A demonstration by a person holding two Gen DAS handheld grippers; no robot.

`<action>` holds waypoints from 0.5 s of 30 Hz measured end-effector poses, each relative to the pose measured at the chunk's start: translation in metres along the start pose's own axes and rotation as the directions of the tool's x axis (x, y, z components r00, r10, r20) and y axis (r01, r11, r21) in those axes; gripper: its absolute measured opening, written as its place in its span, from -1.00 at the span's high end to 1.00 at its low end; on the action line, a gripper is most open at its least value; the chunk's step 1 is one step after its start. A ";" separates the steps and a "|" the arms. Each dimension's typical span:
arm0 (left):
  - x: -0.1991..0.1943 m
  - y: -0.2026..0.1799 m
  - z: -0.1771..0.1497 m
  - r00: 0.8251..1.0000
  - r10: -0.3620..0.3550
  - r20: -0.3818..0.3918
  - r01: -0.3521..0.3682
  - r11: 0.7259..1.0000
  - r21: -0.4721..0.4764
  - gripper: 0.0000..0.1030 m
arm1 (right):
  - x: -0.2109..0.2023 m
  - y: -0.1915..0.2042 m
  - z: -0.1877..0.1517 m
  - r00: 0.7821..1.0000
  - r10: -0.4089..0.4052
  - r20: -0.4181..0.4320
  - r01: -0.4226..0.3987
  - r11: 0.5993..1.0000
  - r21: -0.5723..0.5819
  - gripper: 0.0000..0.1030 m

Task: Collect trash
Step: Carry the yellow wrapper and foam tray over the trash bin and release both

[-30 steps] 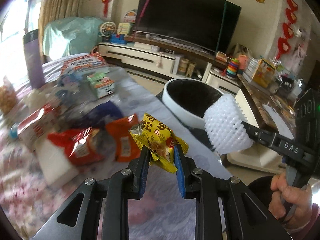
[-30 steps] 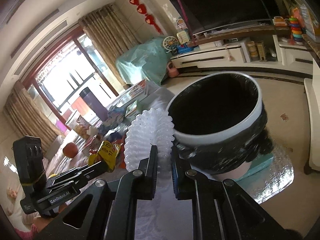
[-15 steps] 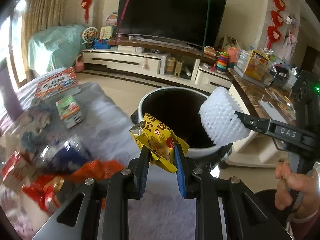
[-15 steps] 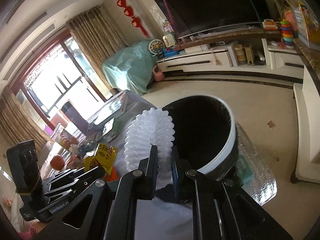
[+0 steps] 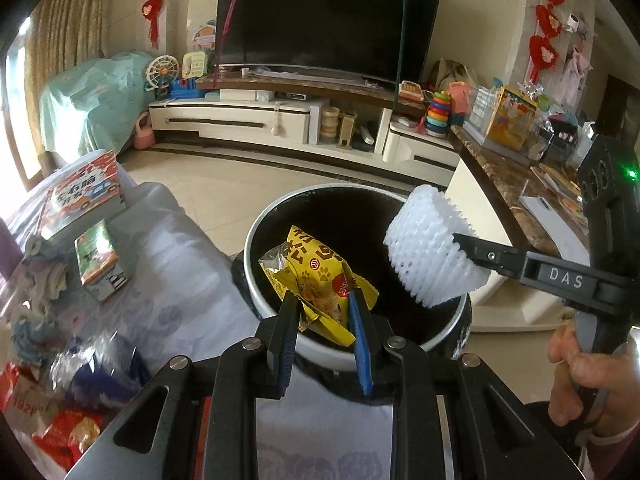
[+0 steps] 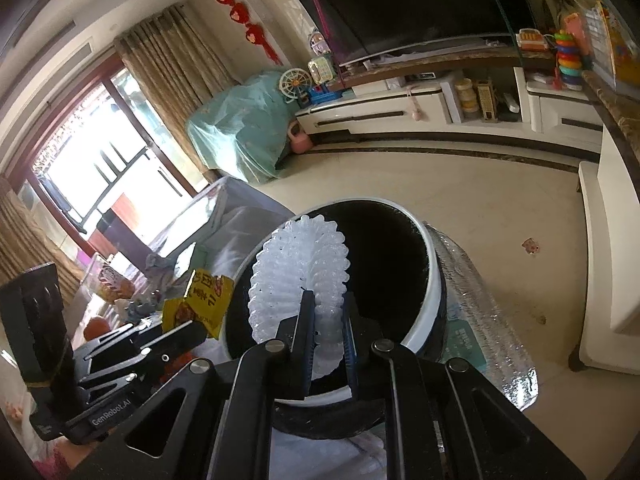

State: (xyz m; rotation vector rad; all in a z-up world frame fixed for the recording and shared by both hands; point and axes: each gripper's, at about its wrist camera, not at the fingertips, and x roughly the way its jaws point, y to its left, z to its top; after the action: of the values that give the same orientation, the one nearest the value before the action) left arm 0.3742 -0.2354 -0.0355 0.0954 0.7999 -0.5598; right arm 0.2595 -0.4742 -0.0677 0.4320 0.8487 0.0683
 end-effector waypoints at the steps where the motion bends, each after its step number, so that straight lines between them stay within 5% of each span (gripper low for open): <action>1: 0.003 0.000 0.002 1.000 0.002 -0.003 -0.002 1.000 0.001 0.54 | 0.002 -0.002 0.001 1.000 -0.001 -0.003 0.001 1.000 0.000 0.76; 11: 0.019 -0.004 0.015 1.000 -0.003 -0.023 0.003 1.000 0.001 0.51 | 0.013 -0.008 0.015 0.999 -0.030 -0.032 0.029 0.999 -0.021 0.68; 15: 0.027 -0.007 0.019 0.999 -0.007 -0.040 0.007 1.000 0.015 0.34 | 0.017 -0.009 0.019 0.998 -0.045 -0.046 0.044 0.999 -0.032 0.64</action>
State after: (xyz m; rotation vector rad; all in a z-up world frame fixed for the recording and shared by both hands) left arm 0.3978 -0.2581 -0.0403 0.1181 0.8352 -0.5723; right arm 0.2833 -0.4850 -0.0724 0.3833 0.9014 0.0503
